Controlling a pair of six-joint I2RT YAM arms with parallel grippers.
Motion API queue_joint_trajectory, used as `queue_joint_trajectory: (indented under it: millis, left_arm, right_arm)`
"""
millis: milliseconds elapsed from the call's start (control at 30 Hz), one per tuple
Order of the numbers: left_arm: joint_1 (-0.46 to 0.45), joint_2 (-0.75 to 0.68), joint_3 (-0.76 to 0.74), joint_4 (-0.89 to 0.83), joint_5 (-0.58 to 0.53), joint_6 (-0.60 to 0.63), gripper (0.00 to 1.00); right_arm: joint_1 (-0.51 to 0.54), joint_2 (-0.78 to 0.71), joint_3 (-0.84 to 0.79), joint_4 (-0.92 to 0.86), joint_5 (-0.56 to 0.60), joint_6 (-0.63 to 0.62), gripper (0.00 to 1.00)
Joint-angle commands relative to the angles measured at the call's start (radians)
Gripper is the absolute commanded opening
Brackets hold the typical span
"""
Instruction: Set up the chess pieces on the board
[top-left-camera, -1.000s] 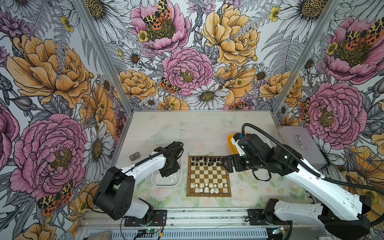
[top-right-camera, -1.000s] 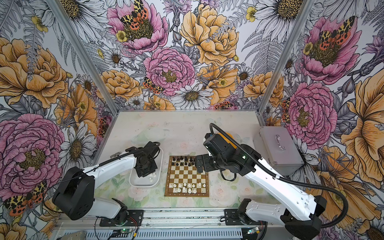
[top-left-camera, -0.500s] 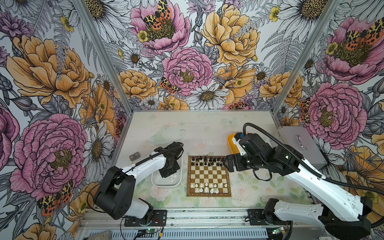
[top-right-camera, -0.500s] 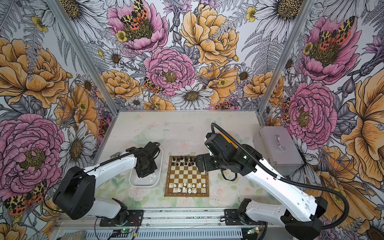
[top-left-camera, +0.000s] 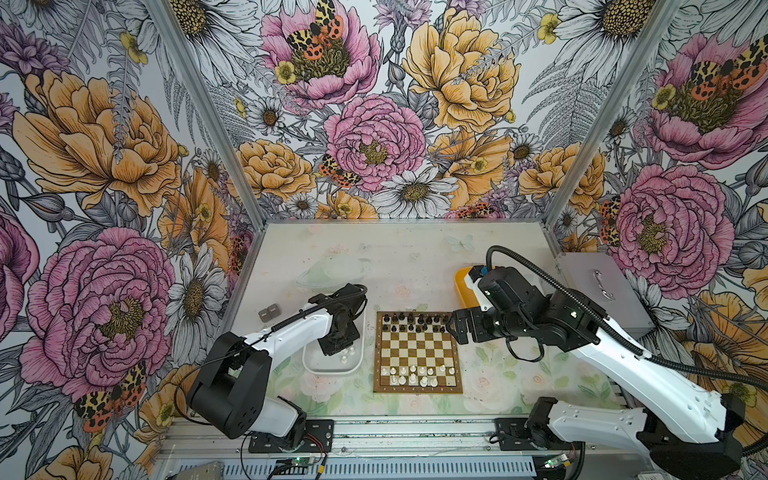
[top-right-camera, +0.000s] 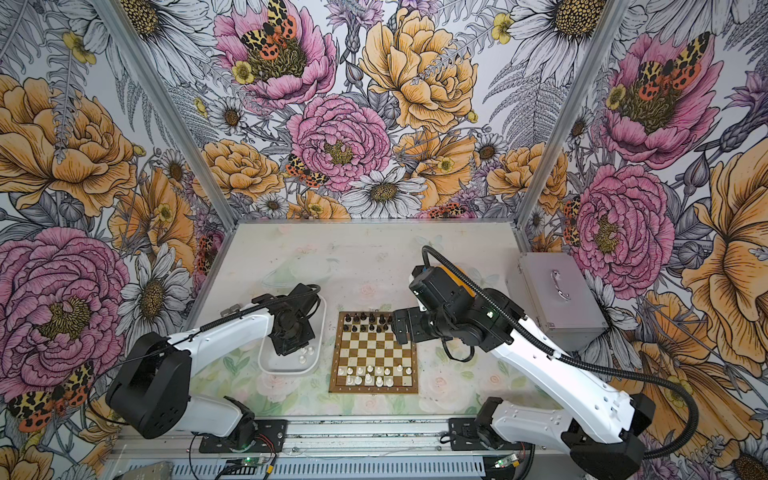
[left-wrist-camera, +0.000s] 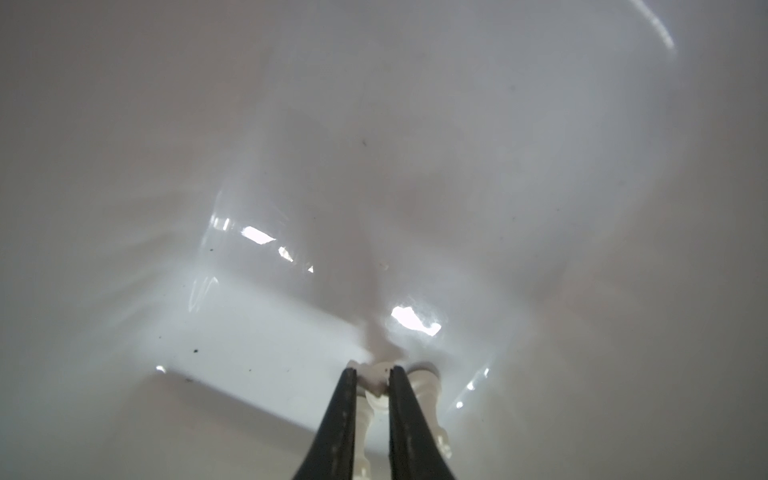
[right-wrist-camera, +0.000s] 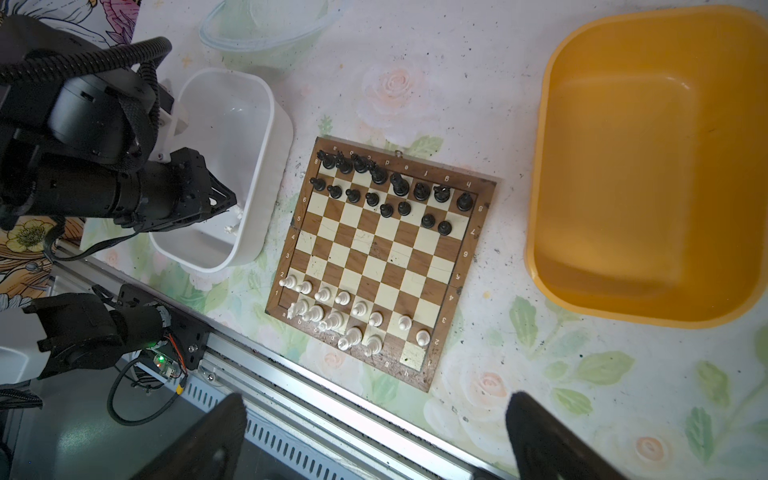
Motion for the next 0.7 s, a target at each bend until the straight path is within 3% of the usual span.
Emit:
queue_joint_trajectory:
  millis: [0,200,433,667]
  left_arm:
    - [0.011,0.000,-0.003,0.010,0.016,0.022,0.09]
    - [0.011,0.003,-0.003,0.010,0.020,0.030,0.10]
    - [0.011,-0.020,-0.007,-0.006,0.000,0.042,0.21]
    - [0.006,-0.036,-0.002,-0.004,0.010,0.048,0.26]
  right_arm:
    - [-0.007,-0.027,-0.010,0.011,0.010,-0.009,1.00]
    - [-0.009,-0.030,-0.011,0.011,0.010,-0.010,1.00]
    - [-0.012,-0.020,-0.002,0.008,0.002,-0.016,1.00]
    - [-0.017,0.016,0.029,-0.003,-0.001,-0.030,1.00]
